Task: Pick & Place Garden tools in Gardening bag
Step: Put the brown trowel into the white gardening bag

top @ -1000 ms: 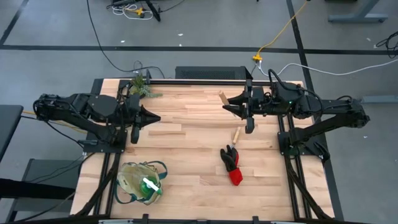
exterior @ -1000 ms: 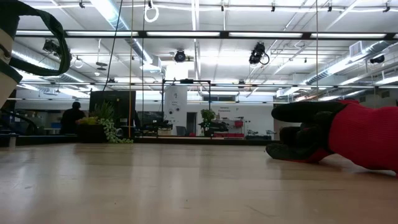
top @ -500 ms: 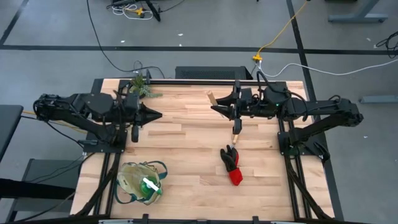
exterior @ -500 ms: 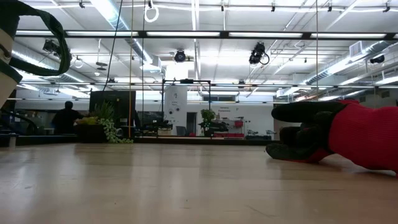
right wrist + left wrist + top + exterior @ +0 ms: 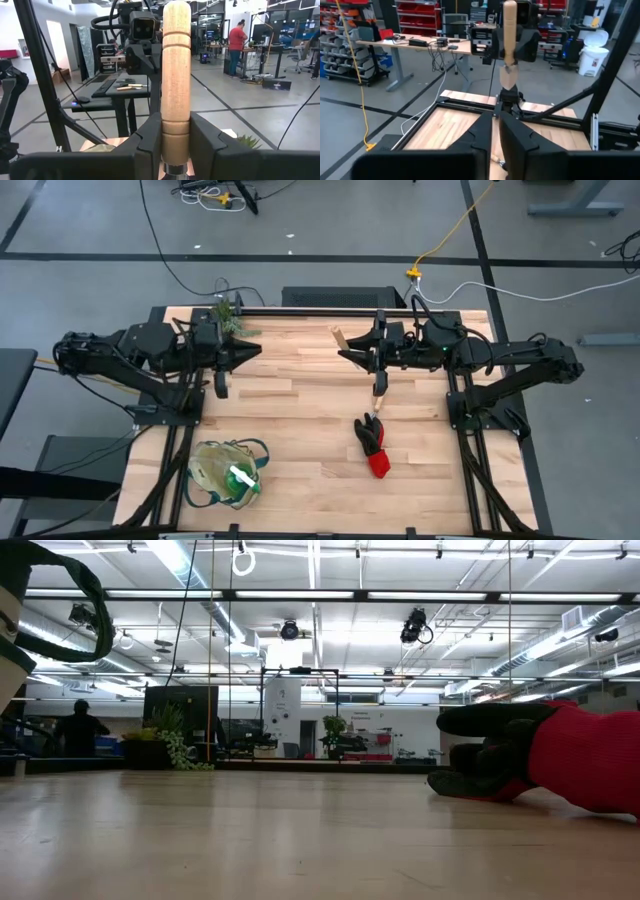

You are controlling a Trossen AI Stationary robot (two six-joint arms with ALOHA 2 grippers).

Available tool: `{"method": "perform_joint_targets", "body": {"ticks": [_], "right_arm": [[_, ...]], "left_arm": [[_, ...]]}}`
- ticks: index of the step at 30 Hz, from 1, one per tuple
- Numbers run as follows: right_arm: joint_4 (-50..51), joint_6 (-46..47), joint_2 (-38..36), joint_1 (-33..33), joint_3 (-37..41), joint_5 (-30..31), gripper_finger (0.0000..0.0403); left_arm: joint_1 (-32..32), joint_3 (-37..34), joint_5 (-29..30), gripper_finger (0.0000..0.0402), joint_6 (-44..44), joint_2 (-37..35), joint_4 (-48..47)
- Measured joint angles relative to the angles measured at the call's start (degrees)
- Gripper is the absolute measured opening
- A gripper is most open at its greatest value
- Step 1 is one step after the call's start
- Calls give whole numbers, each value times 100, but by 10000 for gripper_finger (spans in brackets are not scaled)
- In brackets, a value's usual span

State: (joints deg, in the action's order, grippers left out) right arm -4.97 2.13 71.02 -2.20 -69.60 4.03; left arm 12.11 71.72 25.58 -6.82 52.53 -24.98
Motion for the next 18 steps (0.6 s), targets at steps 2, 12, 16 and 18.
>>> {"method": "perform_joint_targets", "body": {"ticks": [2,12,16,18], "right_arm": [[2,0,0,0,0,0,79],[1,38,-2,2,0,0,79],[2,37,-2,2,0,0,79],[2,37,-2,2,0,2,79]], "left_arm": [[-53,0,-20,59,-1,0,45],[-146,0,-240,171,-34,2,185],[-146,0,-354,201,-45,2,223],[-146,0,-380,207,-45,2,264]]}}
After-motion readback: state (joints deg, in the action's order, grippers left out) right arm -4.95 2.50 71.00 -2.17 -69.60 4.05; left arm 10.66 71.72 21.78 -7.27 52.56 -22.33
